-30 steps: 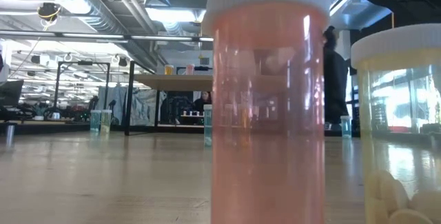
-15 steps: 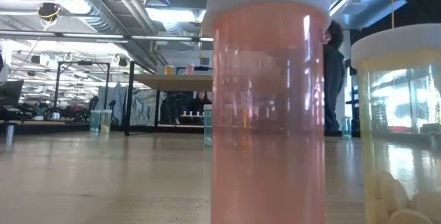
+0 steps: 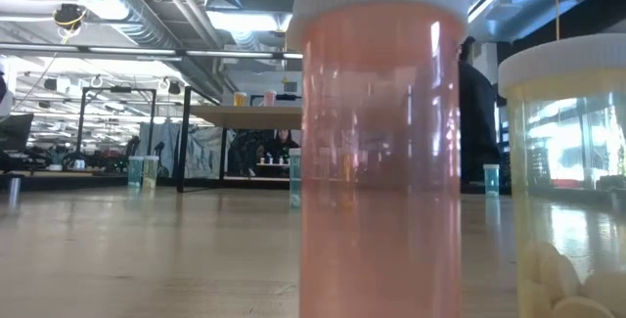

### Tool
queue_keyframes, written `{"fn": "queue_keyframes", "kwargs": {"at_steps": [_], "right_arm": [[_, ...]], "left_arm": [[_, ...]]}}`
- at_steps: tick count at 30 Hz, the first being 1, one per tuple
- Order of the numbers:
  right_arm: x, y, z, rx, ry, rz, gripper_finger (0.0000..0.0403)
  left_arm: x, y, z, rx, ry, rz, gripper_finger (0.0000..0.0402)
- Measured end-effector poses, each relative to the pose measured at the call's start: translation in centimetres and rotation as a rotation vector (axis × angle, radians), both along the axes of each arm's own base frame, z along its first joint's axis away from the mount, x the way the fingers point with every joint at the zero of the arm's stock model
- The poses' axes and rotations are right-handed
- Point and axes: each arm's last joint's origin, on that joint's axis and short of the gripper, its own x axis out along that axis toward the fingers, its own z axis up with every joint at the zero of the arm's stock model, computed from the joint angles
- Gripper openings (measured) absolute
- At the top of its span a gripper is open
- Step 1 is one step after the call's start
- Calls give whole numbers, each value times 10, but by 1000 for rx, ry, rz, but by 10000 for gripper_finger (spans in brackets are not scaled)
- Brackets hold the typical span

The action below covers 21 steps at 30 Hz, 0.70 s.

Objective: Pick and place medicine bottles onto shelf by color
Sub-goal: Put the middle right yellow pill bottle on the shelf

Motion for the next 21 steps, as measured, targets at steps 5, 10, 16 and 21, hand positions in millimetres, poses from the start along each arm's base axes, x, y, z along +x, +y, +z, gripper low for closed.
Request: {"fn": "queue_keyframes", "kwargs": {"at_steps": [5,10,16,21], "right_arm": [[-9,25,8,-48,-32,34,177],[-18,43,15,-103,-69,19,177],[-37,62,22,-135,-129,4,177],[-55,69,1,-185,-104,-128,177]], "left_arm": [[6,25,9,49,-83,-31,182],[18,47,28,102,-61,-50,182],[43,70,47,115,80,-73,182],[66,87,46,90,228,-94,182]]}}
